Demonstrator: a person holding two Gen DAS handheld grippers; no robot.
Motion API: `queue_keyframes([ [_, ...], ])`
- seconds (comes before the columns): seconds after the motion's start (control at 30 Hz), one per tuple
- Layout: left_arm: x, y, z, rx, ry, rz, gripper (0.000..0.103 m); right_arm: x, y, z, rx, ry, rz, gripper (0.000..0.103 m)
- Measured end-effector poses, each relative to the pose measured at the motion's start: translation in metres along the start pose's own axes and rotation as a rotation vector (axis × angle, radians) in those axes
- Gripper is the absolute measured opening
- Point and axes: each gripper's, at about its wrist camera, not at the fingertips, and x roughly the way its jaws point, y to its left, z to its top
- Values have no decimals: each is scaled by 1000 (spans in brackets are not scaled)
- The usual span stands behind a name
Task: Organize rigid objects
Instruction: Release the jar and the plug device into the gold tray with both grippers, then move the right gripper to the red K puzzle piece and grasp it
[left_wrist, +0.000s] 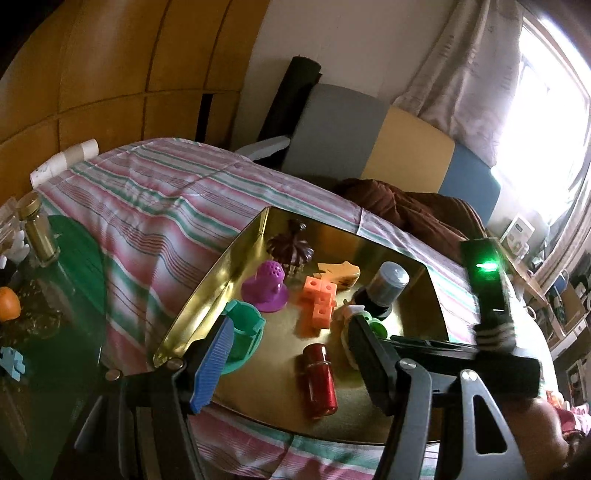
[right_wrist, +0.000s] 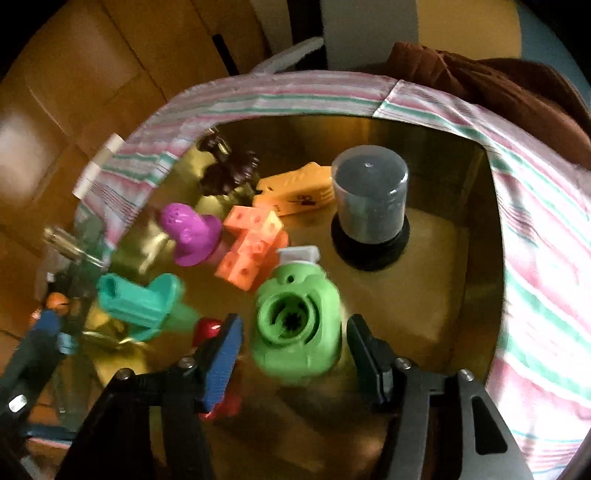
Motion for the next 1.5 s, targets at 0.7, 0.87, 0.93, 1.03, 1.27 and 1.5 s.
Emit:
queue_keyframes([
  [0.7, 13, -27, -20, 91, 84, -98, 65, -85, -51, -48, 58, -170, -27, 62],
  [0.87, 10, -44, -27, 154, 83, -152, 65, -87, -84, -58, 117, -149, -76, 62],
  [0.93, 8, -52, -30, 181, 83, -170, 65, -88, -95, -64, 137, -138, -91, 62],
  [1.03, 6, -62, -35, 215, 85, -195, 65, -91, -116, -71, 159, -110, -128, 62],
  [1.27, 2, -89, -43, 291, 91, -251, 66, -103, -182, -85, 240, -68, -225, 62],
  [1.5, 6, -119, -48, 367, 120, -290, 66, -135, -269, -81, 322, -95, -415, 62],
])
